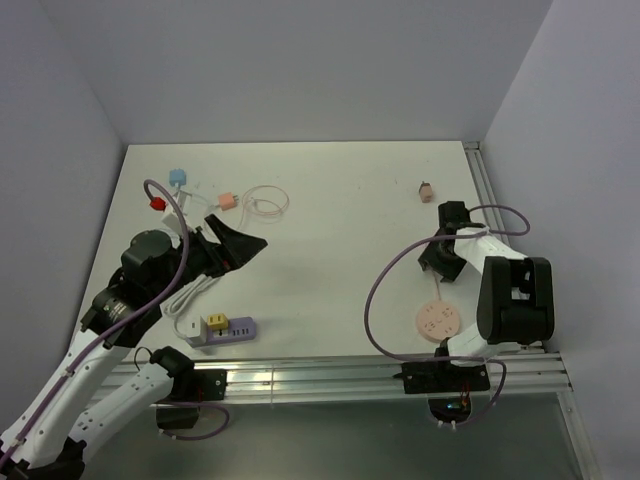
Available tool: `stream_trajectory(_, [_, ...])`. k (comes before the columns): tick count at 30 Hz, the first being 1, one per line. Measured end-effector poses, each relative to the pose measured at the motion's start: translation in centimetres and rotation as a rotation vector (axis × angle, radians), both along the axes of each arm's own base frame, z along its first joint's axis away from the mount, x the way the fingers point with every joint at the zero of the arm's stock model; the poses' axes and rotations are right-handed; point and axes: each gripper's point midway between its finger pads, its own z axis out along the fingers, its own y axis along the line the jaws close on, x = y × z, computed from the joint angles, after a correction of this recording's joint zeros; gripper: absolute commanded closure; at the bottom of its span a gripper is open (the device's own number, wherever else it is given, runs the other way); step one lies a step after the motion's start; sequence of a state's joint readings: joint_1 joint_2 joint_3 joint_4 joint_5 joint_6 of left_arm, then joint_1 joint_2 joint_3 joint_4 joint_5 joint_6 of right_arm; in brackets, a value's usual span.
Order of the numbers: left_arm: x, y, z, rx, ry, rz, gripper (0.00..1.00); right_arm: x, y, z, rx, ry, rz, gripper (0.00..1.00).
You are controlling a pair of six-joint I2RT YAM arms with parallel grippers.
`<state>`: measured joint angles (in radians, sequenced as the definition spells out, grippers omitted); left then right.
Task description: Insert the plug
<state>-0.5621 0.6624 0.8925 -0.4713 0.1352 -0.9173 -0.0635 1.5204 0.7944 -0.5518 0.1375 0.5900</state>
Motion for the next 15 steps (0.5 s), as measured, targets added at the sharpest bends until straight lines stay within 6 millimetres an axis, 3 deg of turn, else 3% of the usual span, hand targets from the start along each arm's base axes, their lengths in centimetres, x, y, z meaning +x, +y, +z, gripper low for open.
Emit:
stream_trajectory(3, [-0.1,0.1,0.1,0.004,-0.007,-0.001,0.07,1.1,0.6,0.1,0.02,-0.042,0.025,0.42])
stream_trajectory(5, [-0.1,0.1,0.0,0.005,-0.008,-0.001,0.07,1.6,1.3,0.2,0.003,-0.052,0.054,0.52])
stream_trajectory(8, [-0.1,0.1,0.0,0.007,-0.007,-0.001,0.07,2.6,3.5,0.2,-0.029,-0.039,0.144,0.58])
stream_trajectory(11, [-0.1,0.3,-0.2,0.01,-0.001,0.007,0.08,3.8,7.3,0.3,0.004,-0.04,0.251,0.83])
stream_trajectory(15, [-0.2,0.8,-0.2,0.008,0.005,0.035,0.08,5.2,12.5,0.4,0.108,-0.051,0.353,0.85])
